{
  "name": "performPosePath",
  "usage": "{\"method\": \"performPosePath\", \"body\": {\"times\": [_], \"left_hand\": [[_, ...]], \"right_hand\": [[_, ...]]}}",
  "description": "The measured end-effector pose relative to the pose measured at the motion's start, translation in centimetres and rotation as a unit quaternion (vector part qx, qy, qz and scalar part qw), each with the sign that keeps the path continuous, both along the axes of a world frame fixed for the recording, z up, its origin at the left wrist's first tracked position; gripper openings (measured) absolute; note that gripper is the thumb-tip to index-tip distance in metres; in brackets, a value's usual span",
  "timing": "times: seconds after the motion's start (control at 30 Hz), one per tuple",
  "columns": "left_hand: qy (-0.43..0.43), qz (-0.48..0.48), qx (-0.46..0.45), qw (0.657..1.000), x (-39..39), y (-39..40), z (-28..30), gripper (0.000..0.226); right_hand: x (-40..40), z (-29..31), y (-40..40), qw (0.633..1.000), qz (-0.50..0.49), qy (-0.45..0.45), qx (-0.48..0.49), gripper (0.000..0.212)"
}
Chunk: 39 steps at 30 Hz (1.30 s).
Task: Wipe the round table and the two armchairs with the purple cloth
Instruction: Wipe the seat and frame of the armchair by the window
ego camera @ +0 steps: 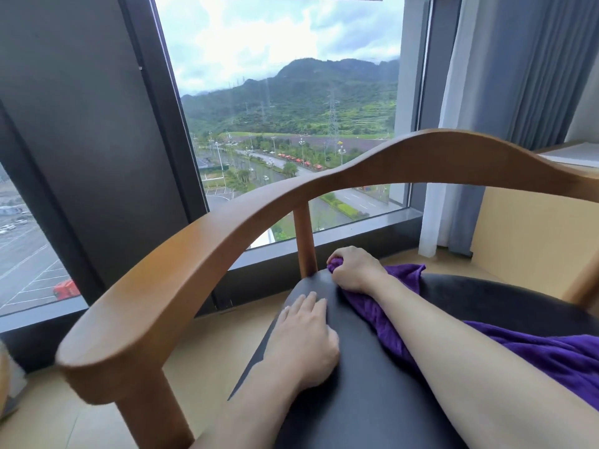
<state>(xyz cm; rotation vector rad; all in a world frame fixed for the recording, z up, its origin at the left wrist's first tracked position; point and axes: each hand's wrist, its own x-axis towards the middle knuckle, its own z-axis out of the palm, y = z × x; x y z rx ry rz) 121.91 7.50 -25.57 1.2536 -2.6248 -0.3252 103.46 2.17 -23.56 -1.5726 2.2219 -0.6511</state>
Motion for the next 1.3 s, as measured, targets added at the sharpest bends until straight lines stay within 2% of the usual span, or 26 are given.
{"method": "performPosePath", "body": {"times": [0.13,0.3,0.43,0.57,0.77,0.83,0.93,1.0,1.13,1.23,1.3], "left_hand": [[-0.042,-0.007,0.024,0.999,3.4,1.7,-0.7,0.065],[0.044,0.028,-0.014,0.999,4.3,3.1,-1.2,0.063],[0.074,0.043,-0.007,0.996,4.4,3.4,-1.0,0.061],[0.090,0.056,-0.013,0.994,4.3,3.8,-0.8,0.061],[0.084,0.055,-0.017,0.995,4.3,3.7,-0.9,0.064],[0.089,0.058,-0.022,0.994,4.3,3.8,-0.9,0.066],[0.098,0.055,-0.030,0.993,4.1,3.6,-1.1,0.067],[0.093,0.054,-0.036,0.994,4.2,3.5,-1.3,0.065],[0.093,0.056,-0.041,0.993,4.3,3.5,-1.6,0.061],[0.103,0.059,-0.035,0.992,4.3,3.9,-1.3,0.064],[0.105,0.058,-0.034,0.992,4.3,3.7,-1.4,0.066]], "right_hand": [[-0.2,0.0,0.2,0.999,-0.006,-0.017,-0.027,0.043],[0.7,0.6,0.9,1.000,0.023,-0.003,-0.015,0.042],[1.3,0.4,2.4,0.996,0.092,0.019,-0.004,0.051],[0.9,0.8,4.8,0.991,0.131,-0.042,-0.006,0.058],[1.3,1.5,6.5,0.970,0.202,-0.128,0.035,0.051],[1.4,1.0,6.1,0.970,0.188,-0.152,0.017,0.049],[2.2,-1.0,5.0,0.994,0.091,0.055,-0.032,0.059],[3.1,-1.4,4.1,0.991,0.046,0.125,-0.009,0.064],[3.6,-0.9,1.9,0.991,0.014,0.135,0.006,0.055],[3.5,-0.3,0.1,0.996,-0.032,0.059,-0.060,0.042],[4.0,-0.4,-0.7,0.997,-0.036,0.035,-0.062,0.041]]}}
